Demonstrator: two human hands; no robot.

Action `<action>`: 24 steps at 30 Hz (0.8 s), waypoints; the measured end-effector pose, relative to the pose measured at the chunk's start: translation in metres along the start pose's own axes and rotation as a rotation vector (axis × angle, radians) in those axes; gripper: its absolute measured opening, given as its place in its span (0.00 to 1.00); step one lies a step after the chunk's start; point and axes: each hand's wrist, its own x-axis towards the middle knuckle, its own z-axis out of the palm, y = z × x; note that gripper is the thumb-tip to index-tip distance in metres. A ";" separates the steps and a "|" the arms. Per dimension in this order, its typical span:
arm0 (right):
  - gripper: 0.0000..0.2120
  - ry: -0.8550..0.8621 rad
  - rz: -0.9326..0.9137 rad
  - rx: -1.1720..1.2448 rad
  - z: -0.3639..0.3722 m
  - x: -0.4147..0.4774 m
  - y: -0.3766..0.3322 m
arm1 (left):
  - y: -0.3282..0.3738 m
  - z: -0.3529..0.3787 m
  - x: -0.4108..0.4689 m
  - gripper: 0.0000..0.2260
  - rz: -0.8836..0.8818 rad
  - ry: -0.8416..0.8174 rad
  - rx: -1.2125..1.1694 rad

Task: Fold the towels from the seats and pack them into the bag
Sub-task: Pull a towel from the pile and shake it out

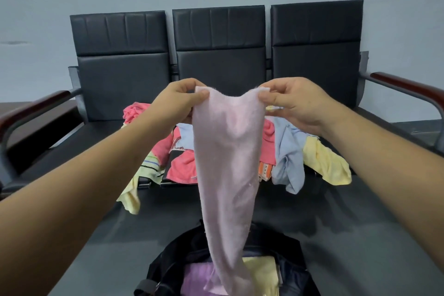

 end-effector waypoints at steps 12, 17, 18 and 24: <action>0.08 -0.109 0.154 0.265 0.033 0.005 0.008 | -0.021 0.023 -0.020 0.07 -0.058 -0.280 -0.286; 0.10 0.091 0.186 0.442 0.027 0.018 0.010 | -0.082 0.037 -0.042 0.19 -0.288 -0.610 0.085; 0.11 0.149 0.209 0.450 0.026 0.020 0.014 | -0.089 0.040 -0.045 0.19 -0.313 -0.621 -0.029; 0.09 0.311 0.459 0.377 0.022 0.025 0.054 | -0.085 0.045 -0.046 0.16 -0.340 -0.464 -0.795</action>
